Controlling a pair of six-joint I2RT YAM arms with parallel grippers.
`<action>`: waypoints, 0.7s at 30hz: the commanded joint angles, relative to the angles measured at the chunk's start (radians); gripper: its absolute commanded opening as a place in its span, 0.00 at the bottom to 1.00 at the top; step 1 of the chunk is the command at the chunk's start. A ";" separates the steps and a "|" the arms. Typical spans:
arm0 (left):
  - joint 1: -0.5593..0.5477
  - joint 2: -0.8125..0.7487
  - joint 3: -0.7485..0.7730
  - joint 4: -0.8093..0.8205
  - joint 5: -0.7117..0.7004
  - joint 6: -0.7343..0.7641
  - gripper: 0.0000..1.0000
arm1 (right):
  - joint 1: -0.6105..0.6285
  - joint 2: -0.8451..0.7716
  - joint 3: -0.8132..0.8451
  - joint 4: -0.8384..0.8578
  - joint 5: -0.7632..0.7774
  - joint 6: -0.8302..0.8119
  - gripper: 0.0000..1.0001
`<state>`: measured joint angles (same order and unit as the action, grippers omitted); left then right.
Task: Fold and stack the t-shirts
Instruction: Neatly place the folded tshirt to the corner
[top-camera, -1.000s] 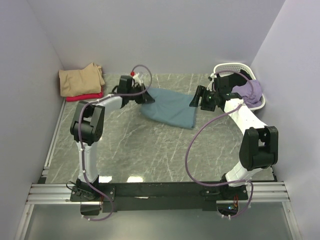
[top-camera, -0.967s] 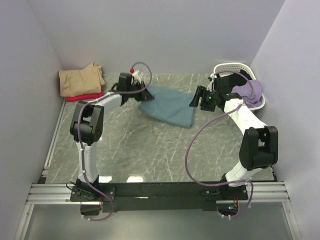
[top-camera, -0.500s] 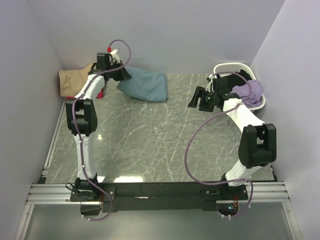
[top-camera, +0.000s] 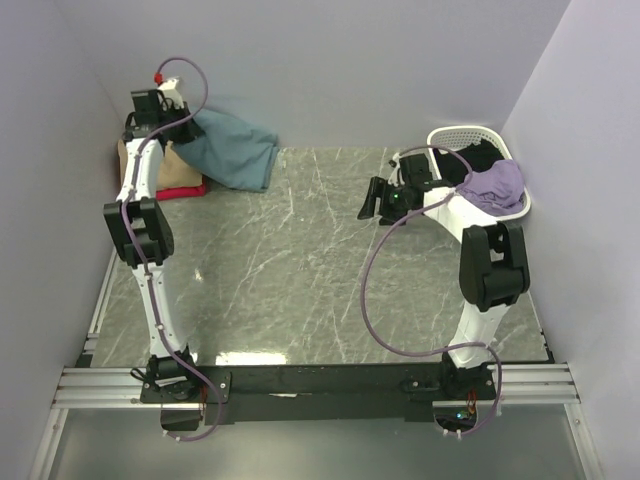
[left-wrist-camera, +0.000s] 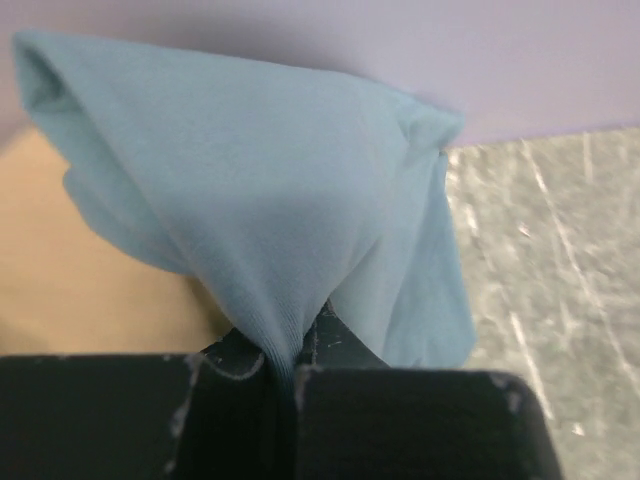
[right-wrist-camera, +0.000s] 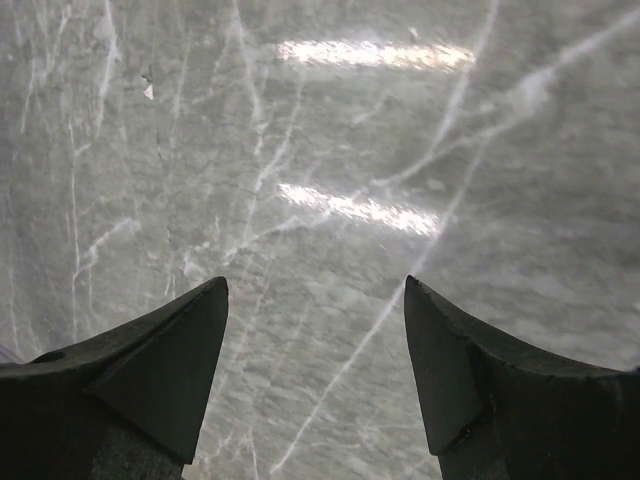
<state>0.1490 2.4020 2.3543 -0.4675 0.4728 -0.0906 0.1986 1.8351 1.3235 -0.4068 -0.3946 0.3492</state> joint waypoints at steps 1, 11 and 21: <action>0.032 -0.041 0.102 0.093 -0.052 0.077 0.01 | 0.042 0.041 0.092 0.003 -0.009 0.007 0.78; 0.176 -0.067 0.131 0.196 -0.106 0.049 0.01 | 0.090 0.093 0.144 -0.007 0.002 0.017 0.78; 0.294 -0.087 0.125 0.288 -0.098 -0.035 0.01 | 0.122 0.133 0.183 -0.015 0.002 0.027 0.78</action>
<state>0.4149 2.4020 2.4413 -0.3286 0.3870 -0.0906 0.2985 1.9499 1.4464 -0.4225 -0.3931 0.3706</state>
